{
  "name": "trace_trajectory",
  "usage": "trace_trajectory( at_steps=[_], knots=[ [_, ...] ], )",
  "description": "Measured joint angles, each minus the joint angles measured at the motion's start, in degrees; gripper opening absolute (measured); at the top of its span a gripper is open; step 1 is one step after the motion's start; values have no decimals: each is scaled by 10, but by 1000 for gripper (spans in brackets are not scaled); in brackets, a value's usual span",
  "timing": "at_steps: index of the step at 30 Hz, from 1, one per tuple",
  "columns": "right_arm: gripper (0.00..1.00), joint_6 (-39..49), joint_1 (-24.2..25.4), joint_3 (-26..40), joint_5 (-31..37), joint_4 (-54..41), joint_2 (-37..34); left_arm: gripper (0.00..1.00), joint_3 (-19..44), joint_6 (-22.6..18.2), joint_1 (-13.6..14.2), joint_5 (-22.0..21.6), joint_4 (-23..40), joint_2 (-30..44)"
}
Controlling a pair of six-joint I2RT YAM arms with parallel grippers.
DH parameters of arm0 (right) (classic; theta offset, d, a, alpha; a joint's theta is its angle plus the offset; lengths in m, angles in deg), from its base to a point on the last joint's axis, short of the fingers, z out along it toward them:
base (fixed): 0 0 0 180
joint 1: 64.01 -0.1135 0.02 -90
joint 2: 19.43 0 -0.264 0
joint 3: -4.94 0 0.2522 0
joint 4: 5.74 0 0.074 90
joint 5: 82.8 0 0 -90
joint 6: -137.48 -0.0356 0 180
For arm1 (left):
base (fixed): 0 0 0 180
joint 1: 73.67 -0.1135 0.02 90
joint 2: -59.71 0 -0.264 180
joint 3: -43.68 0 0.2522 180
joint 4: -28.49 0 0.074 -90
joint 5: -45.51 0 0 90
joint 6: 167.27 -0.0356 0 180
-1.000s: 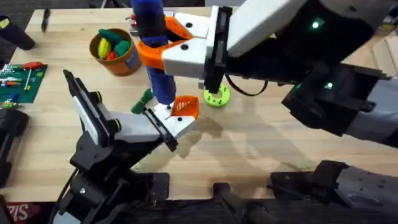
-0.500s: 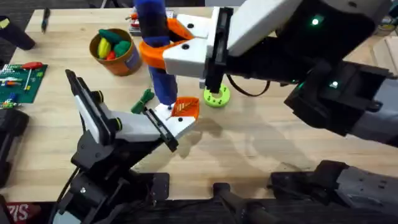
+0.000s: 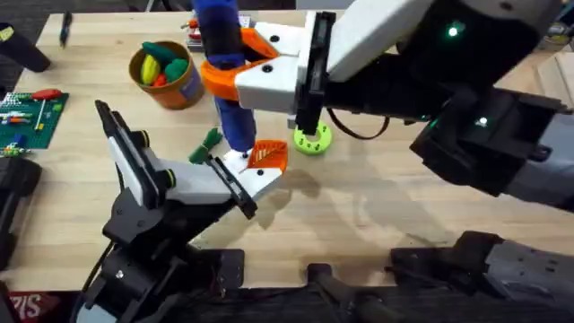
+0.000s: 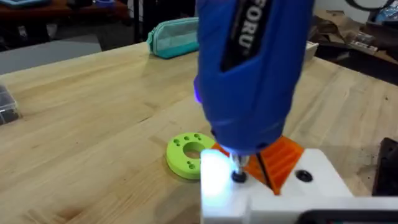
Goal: Pick up the gripper from the table and insert it into the empty holder that is missing its gripper. Then pick up a screw, insert it into the mounting hole, and use the screwdriver to tighten it. Finally, clean up the table by picking up the vegetable and placing it into the bucket.
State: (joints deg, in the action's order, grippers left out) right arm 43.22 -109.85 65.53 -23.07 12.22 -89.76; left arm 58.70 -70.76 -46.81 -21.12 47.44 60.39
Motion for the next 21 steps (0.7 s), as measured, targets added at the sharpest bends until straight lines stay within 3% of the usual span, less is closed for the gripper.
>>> trace_trajectory(
  at_steps=[21],
  knots=[
    [49, 1, 0, -3, -13, 19, 0, 11, 0, -1, 0, 2, -1, -1]
  ],
)
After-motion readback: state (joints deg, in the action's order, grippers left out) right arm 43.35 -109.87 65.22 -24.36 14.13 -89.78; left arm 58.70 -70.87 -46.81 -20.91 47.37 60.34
